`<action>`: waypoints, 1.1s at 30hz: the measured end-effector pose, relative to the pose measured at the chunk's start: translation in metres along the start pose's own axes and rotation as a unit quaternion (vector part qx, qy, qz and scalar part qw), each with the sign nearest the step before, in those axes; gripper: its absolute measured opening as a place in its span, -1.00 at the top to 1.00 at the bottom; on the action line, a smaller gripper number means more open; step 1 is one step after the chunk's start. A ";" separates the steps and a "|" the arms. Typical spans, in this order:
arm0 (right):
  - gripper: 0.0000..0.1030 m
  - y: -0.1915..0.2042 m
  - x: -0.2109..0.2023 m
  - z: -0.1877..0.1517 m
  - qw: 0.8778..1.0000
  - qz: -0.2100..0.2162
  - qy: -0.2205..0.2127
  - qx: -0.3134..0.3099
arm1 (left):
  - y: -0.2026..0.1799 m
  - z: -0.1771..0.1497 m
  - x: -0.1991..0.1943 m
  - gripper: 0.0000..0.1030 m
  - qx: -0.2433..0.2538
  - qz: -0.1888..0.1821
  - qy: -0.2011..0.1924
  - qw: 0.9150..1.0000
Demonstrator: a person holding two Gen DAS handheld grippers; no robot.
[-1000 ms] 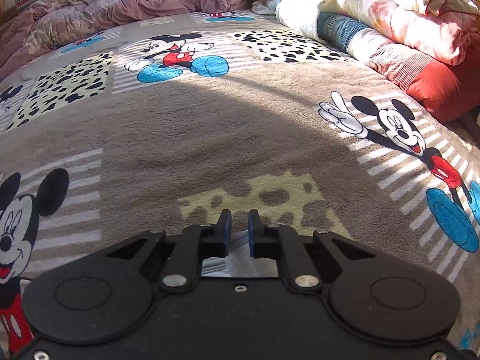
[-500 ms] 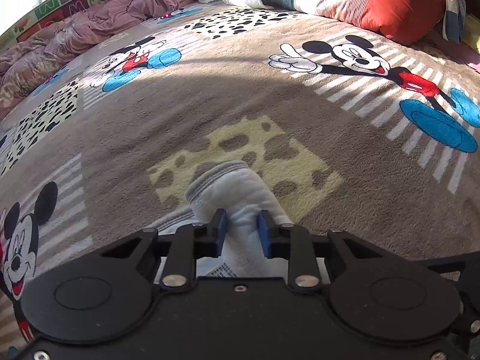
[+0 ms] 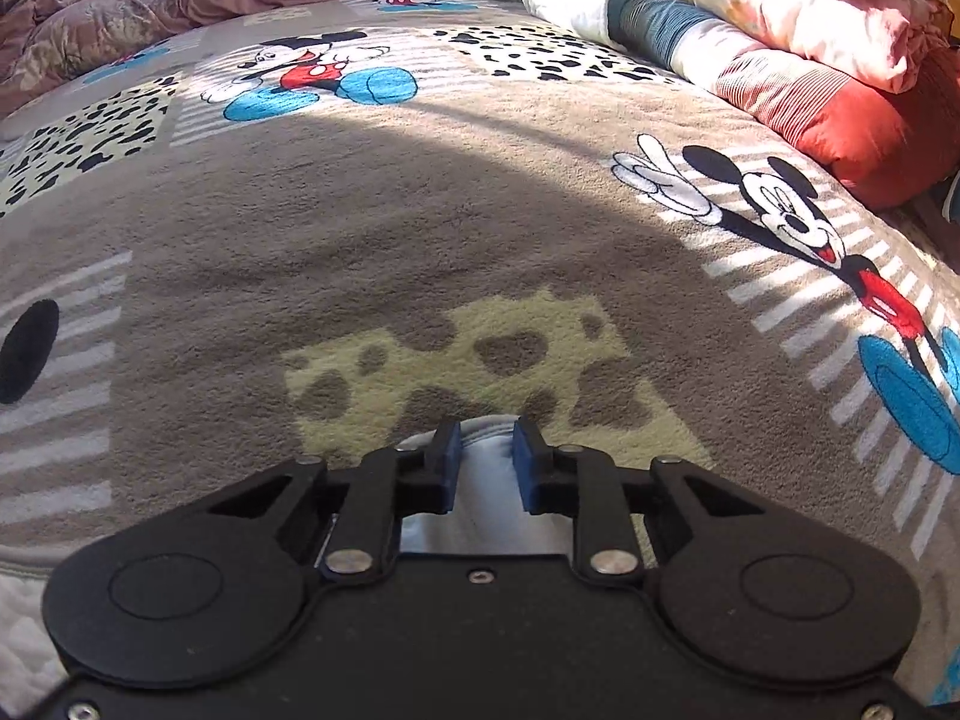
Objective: Fold clothes
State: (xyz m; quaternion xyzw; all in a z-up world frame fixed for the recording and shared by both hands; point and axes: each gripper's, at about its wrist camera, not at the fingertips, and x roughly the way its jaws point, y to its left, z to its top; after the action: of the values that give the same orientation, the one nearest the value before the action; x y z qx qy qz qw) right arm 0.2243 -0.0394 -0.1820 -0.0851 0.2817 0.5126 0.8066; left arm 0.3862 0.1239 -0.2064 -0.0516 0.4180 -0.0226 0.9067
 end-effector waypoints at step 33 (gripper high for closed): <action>-0.22 0.001 -0.040 -0.019 0.999 0.035 0.005 -0.015 | -0.002 -0.029 -0.030 0.53 -0.040 0.031 0.008 0.999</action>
State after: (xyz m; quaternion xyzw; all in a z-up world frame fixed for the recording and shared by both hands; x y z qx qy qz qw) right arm 0.2039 -0.0780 -0.1761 -0.0897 0.2804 0.5446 0.7853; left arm 0.3446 0.1227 -0.2025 -0.0752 0.4269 0.0217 0.9009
